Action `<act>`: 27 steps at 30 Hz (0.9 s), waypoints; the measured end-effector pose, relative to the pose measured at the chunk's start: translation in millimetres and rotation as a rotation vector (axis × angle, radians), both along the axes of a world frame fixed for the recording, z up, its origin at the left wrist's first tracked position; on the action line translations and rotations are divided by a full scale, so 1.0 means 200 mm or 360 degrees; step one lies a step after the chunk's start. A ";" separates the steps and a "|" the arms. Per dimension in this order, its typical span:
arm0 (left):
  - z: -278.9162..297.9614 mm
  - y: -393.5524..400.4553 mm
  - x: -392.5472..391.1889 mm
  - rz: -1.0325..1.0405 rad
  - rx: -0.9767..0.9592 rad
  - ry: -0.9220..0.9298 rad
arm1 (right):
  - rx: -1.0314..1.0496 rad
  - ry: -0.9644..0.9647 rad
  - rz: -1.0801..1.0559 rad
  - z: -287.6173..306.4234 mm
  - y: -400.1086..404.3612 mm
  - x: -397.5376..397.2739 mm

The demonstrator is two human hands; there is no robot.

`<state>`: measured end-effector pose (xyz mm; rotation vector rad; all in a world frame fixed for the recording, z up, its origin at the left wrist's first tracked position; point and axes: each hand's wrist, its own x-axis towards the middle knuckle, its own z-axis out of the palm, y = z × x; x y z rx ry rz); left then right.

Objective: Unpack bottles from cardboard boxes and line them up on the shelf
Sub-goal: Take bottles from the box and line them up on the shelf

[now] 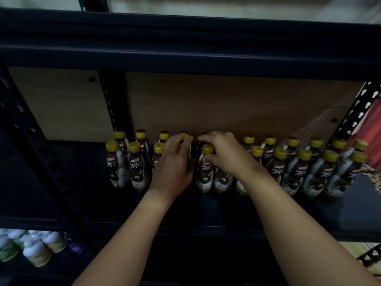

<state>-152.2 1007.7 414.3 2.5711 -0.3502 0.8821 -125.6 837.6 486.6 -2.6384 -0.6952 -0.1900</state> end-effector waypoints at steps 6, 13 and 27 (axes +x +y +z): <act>0.06 -0.14 0.02 -0.0251 0.0046 -0.0024 | 0.0011 -0.0072 -0.0128 0.04 -0.22 0.04; 0.06 -0.25 0.08 -0.0044 0.0023 0.0301 | 0.0047 -0.0019 -0.0088 -0.08 -0.28 0.09; 0.04 -0.35 0.05 -0.0106 0.0008 -0.0209 | 0.0153 -0.0094 0.0045 -0.06 -0.37 0.10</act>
